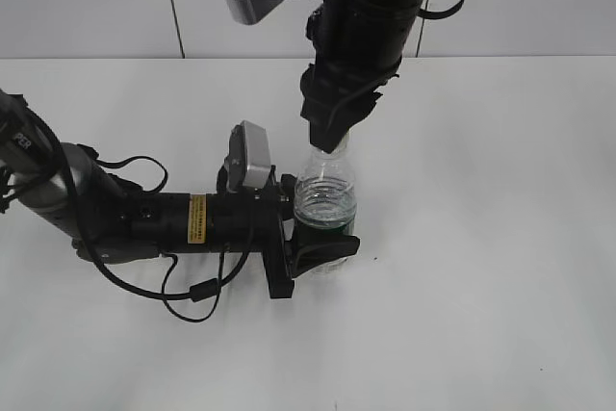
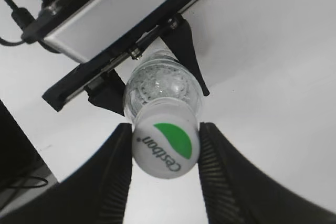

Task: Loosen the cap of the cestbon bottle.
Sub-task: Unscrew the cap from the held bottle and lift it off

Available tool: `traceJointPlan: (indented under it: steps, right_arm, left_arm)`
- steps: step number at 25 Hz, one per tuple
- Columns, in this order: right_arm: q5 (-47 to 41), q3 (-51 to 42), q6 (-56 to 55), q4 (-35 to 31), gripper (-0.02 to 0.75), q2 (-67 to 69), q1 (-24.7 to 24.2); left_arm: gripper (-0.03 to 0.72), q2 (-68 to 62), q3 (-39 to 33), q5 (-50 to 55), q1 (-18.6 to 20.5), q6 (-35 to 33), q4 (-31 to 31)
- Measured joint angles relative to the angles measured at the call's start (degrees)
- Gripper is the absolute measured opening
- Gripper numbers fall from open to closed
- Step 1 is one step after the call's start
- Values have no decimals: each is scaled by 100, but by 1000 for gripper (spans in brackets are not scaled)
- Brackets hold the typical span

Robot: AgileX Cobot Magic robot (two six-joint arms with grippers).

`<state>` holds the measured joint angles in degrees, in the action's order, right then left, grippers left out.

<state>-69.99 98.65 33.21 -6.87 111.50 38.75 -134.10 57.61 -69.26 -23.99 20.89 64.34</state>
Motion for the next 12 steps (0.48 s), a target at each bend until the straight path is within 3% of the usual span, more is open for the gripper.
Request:
traceJointPlan:
  steps: [4,12]
  right_arm:
    - [0,0,1123,12,294,-6,0]
    - [32,0,2313,78,294,-16,0]
  left_arm:
    - [405,0,0,0,0,0,0]
    - [403,0,7,0,0,31,0]
